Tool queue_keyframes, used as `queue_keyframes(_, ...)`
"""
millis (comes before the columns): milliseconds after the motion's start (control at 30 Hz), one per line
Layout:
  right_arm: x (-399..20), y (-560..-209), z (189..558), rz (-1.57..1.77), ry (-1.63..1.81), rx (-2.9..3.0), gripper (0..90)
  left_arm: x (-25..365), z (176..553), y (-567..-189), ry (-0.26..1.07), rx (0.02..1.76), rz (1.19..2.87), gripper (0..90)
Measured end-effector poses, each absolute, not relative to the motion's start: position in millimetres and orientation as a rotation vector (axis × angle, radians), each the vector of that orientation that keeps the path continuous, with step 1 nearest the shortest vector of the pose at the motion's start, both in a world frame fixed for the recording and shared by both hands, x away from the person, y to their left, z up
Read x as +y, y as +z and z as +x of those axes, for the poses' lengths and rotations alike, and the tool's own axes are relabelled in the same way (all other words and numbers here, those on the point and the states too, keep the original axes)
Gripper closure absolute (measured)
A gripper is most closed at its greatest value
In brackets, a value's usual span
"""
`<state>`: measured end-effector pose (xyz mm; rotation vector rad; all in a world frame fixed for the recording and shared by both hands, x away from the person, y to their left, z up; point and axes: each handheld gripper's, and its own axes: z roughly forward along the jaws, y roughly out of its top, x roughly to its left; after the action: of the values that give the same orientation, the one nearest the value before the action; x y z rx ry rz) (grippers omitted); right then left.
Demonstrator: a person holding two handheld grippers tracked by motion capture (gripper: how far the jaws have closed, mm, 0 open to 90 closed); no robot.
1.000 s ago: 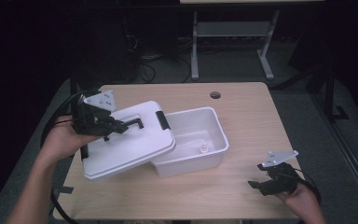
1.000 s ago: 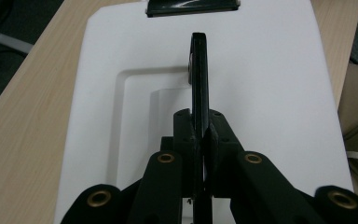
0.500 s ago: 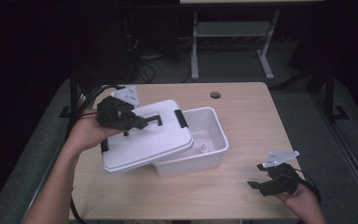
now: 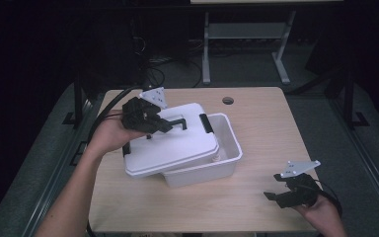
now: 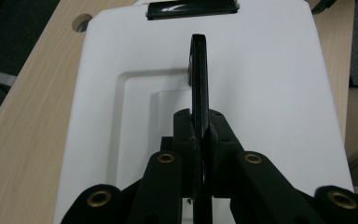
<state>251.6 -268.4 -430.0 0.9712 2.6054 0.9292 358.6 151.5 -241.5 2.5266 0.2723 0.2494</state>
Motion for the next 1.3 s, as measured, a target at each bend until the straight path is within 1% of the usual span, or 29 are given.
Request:
queue_keyframes(767,-269.4,-429.9,251.2,0.969,0.952,2.602,26.7,99.3,381.6,-251.3,0.19,0.198,2.548,83.9)
queue_keyframes(1100,-270.9,-430.5,251.5,0.98,0.955,2.602,26.7,87.7,385.7,-259.3,0.219,0.183,2.564,83.9)
queue_keyframes(1300,-273.2,-429.2,250.5,0.98,0.959,2.596,26.8,82.6,386.4,-263.5,0.211,0.177,2.578,83.9)
